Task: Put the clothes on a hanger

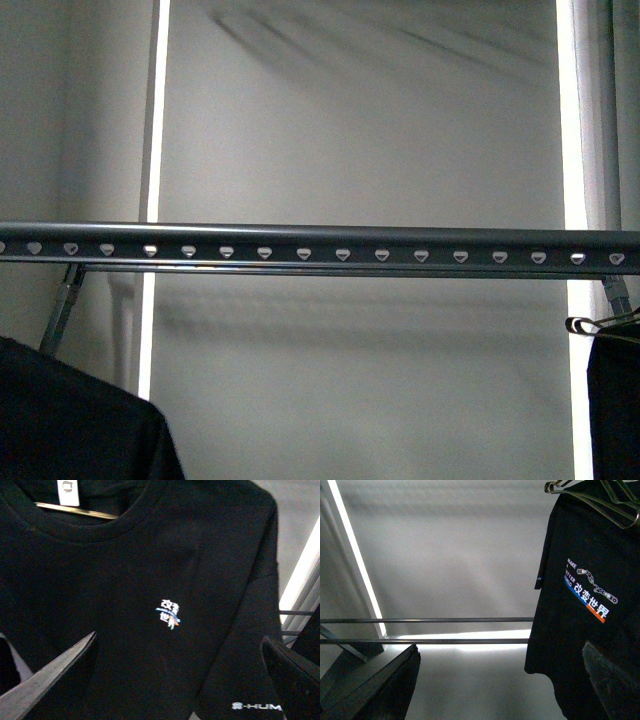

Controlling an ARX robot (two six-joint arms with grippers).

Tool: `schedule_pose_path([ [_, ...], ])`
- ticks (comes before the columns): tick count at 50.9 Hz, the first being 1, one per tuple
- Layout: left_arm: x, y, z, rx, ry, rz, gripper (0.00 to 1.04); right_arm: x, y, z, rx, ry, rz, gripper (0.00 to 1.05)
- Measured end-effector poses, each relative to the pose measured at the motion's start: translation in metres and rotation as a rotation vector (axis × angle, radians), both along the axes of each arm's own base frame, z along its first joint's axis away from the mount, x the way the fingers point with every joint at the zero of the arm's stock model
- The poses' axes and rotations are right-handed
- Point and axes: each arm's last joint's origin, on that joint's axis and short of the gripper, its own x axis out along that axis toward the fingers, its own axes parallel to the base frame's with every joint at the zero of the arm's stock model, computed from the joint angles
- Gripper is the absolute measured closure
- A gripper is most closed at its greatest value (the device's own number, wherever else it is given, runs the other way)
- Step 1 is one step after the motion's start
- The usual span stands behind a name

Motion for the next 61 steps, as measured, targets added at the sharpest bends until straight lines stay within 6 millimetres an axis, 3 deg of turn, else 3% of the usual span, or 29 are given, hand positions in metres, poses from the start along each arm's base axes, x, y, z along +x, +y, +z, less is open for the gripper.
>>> schedule_pose_path([
  [16, 0.0, 0.0, 0.0, 0.003, 0.004, -0.016, 0.07, 0.0, 0.0, 0.0, 0.0, 0.0, 0.0, 0.07],
  [21, 0.012, 0.002, 0.003, -0.009, 0.057, -0.334, 0.07, 0.0, 0.0, 0.0, -0.001, 0.0, 0.003, 0.07],
  [26, 0.041, 0.006, 0.032, -0.129, 0.038, -0.248, 0.07, 0.0, 0.0, 0.0, 0.0, 0.0, 0.0, 0.07],
  [31, 0.089, 0.015, 0.066, -0.343, 0.138, 0.016, 0.07, 0.0, 0.0, 0.0, 0.0, 0.0, 0.0, 0.07],
  [36, 0.139, 0.018, 0.079, -0.537, 0.206, 0.239, 0.07, 0.0, 0.0, 0.0, 0.0, 0.0, 0.002, 0.07],
  [42, 0.182, 0.018, 0.095, -0.64, 0.197, 0.368, 0.07, 0.0, 0.0, 0.0, 0.0, 0.0, 0.001, 0.07],
  [61, 0.245, 0.019, 0.128, -0.726, 0.11, 0.444, 0.07, 0.0, 0.0, 0.0, 0.0, 0.0, 0.001, 0.07],
])
